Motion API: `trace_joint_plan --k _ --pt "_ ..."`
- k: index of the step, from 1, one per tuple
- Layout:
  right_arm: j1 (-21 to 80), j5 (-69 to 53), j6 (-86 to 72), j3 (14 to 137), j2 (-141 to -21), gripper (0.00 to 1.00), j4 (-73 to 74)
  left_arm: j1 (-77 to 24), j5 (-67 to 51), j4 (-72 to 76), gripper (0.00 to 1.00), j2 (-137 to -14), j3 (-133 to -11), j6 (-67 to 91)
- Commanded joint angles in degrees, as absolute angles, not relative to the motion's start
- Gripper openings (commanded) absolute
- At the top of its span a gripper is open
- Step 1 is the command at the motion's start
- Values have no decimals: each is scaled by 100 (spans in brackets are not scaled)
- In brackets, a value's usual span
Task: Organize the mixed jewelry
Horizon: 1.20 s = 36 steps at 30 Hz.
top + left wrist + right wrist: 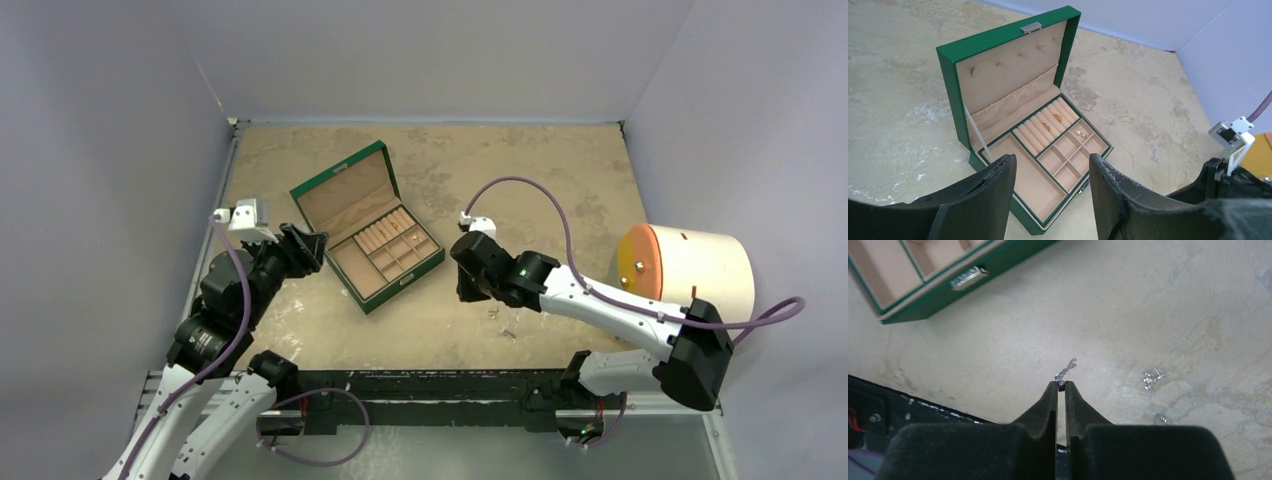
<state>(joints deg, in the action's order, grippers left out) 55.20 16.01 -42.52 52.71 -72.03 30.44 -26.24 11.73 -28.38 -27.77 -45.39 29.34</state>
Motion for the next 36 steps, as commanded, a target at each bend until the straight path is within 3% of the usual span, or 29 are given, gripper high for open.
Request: trace_joint_plan --k 1,18,36 --pt "5554 1688 -3794 5789 -7324 5 2831 -2575 1109 -2632 55 -2703 -4544 2874" --pt "5328 1480 -2491 7678 -9213 5 1956 -2575 1131 -2647 55 -2628 -4543 2865" --pt "5063 890 -2351 8752 -10907 5 1584 -2575 1211 -2672 55 -2622 -4556 2848"
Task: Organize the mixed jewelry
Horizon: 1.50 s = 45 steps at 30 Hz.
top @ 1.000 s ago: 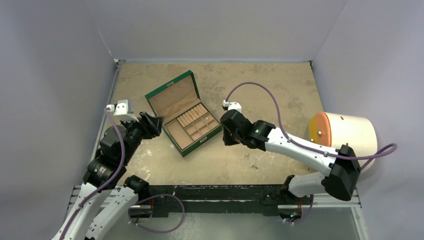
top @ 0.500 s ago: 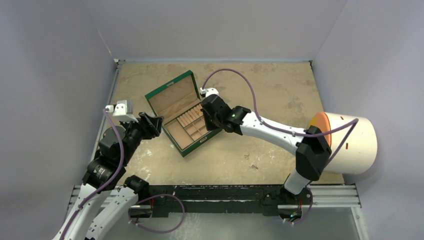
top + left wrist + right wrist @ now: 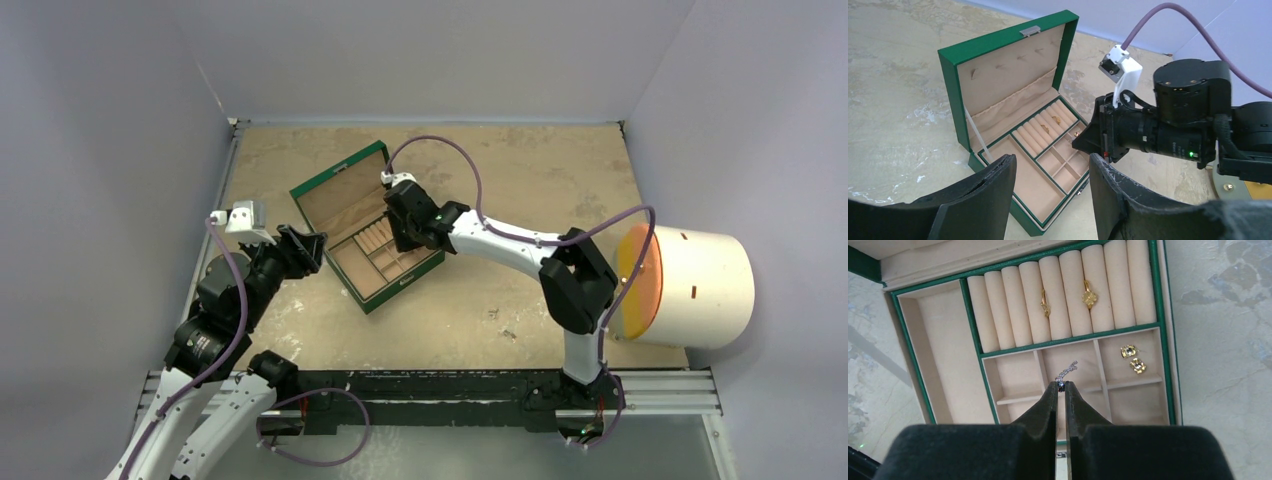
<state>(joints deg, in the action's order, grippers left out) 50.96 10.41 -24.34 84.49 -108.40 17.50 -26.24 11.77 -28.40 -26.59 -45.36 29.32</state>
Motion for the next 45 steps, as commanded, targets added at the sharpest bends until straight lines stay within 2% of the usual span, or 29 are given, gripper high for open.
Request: trace_joint_plan --k 1,11,20,22,33,45 --pt "5052 888 -2355 8761 -10954 5 1582 -2575 1207 -2680 55 -2625 -4561 2848" --pt "4909 937 -2452 8721 -11258 6 1454 -2575 1196 -2680 55 -2653 -4557 2848" --pt "4869 932 -2552 8609 -11099 23 1357 -2575 1206 -2680 55 -2645 -4561 2848" --pt "4869 945 -2569 8511 -10958 24 1322 -2575 1210 -2681 55 -2645 -4557 2856" --pt "4869 1412 -2801 7197 -9327 27 1456 -2575 1195 -2673 55 -2628 -4551 2856" --pt "4869 1957 -4031 5161 -7133 27 2706 -2575 1162 -2665 55 -2680 -4549 2874"
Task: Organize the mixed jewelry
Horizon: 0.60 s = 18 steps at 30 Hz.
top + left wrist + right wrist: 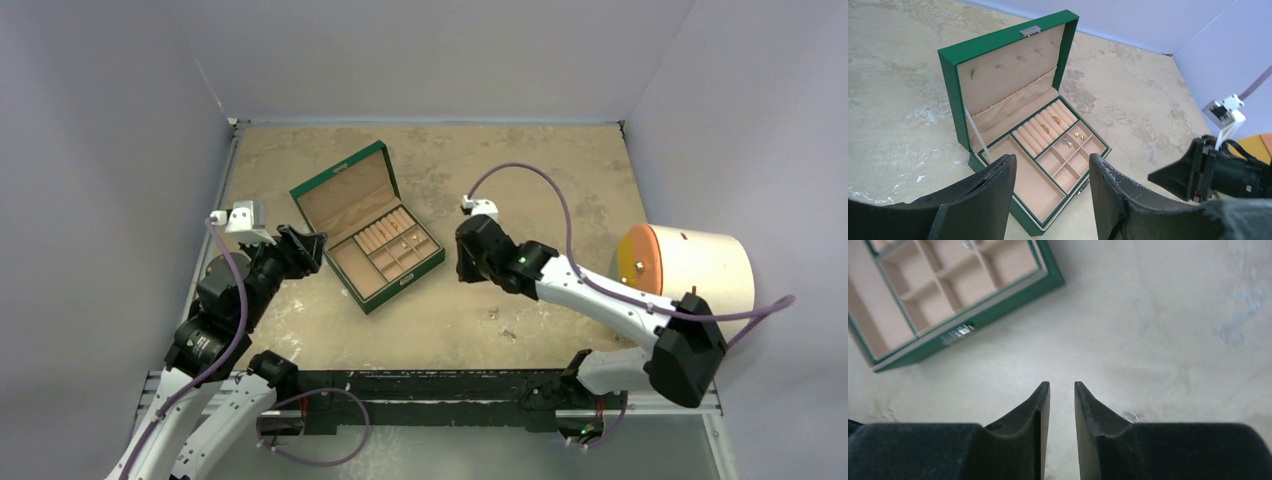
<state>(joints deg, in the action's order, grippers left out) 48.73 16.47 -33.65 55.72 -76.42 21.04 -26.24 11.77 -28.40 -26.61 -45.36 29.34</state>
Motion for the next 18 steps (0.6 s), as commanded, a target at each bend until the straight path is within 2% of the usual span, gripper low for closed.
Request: trace_joint_plan --k 1,9,18 --pt "4869 1994 -4199 5016 -6996 27 2845 -2575 1166 -2663 55 -2687 -4552 2874" --pt "4869 2215 -5262 4032 -6394 28 3359 -2575 1147 -2654 55 -2715 -4548 2874" --pt "4863 2371 -5613 3672 -6703 30 3151 -2575 1139 -2654 55 -2742 -4543 2883"
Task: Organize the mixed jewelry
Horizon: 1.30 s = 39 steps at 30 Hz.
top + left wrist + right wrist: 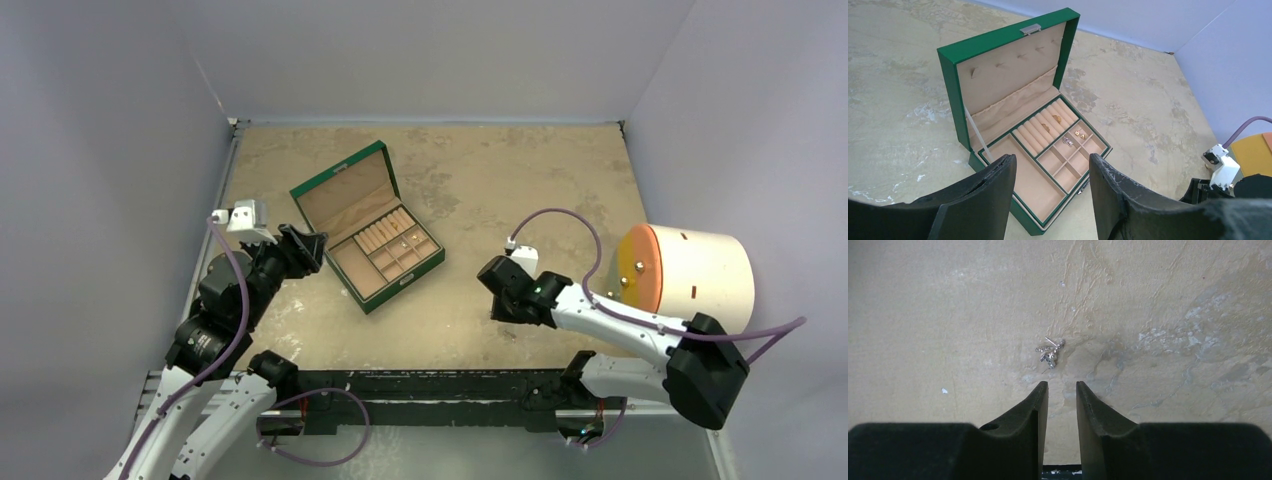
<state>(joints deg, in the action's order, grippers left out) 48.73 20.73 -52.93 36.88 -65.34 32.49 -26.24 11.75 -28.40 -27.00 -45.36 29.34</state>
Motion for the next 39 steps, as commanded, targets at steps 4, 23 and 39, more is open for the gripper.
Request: trace_joint_plan --k 4,23,39 --pt "4861 2218 -5566 3639 -6955 31 2859 -2575 1134 -2654 55 -2751 -4550 2883" --pt "4772 2047 -5405 3598 -7466 30 2349 -2575 1147 -2646 55 -2767 -4548 2866" --pt "4770 2047 -5422 3611 -7522 14 2399 -2575 1135 -2655 55 -2740 -4554 2874"
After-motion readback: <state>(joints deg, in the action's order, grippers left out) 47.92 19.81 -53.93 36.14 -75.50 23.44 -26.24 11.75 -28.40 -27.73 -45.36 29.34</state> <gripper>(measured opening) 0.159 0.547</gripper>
